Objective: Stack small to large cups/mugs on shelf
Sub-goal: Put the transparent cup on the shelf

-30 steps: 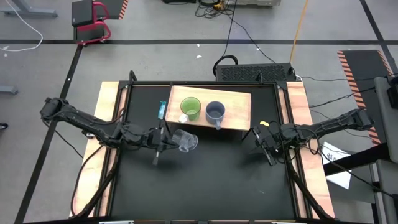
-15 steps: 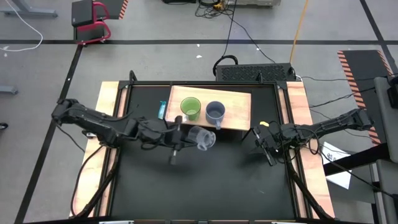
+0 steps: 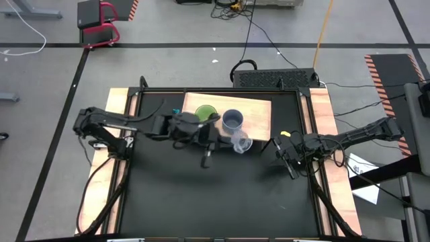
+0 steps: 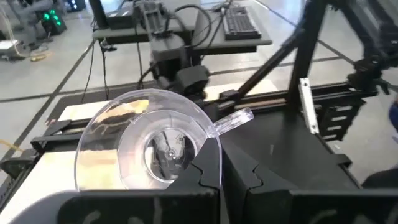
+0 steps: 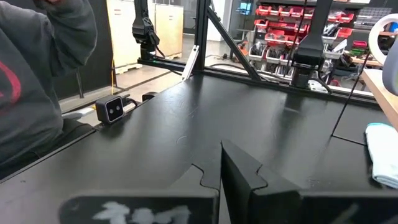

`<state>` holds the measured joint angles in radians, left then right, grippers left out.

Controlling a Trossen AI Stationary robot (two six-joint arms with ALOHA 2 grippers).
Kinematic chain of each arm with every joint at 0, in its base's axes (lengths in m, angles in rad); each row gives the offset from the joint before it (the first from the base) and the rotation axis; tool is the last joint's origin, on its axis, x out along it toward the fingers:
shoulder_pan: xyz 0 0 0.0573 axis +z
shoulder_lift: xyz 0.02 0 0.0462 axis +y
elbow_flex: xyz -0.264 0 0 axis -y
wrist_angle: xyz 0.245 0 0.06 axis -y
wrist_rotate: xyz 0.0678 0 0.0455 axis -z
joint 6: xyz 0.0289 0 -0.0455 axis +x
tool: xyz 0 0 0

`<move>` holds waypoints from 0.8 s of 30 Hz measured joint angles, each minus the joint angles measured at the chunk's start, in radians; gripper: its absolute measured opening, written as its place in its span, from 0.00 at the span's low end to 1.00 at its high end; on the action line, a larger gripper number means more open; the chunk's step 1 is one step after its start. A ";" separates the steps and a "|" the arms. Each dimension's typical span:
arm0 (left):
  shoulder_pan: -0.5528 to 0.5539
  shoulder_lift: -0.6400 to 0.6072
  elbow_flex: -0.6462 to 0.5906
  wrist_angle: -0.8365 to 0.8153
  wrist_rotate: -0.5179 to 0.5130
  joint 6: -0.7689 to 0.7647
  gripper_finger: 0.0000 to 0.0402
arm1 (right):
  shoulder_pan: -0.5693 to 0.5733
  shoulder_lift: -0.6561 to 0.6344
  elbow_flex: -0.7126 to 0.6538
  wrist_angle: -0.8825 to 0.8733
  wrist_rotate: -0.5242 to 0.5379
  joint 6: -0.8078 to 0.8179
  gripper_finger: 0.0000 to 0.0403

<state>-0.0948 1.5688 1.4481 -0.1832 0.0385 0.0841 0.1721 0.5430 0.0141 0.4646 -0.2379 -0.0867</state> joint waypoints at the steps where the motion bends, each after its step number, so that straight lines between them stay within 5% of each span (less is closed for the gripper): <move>1: 0.013 0.020 0.020 -0.005 0.018 -0.001 0.00 | 0.000 0.000 0.000 -0.001 0.000 0.004 0.00; 8: 0.074 0.152 0.183 -0.038 0.153 -0.010 0.00 | 0.000 0.002 0.000 -0.006 0.000 0.015 0.00; 24: 0.178 0.356 0.518 -0.182 0.229 -0.002 0.00 | 0.000 0.011 0.000 -0.006 0.000 0.002 0.00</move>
<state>0.0832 1.9249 1.9666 -0.3651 0.2675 0.0820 0.1722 0.5537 0.0143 0.4588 -0.2382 -0.0849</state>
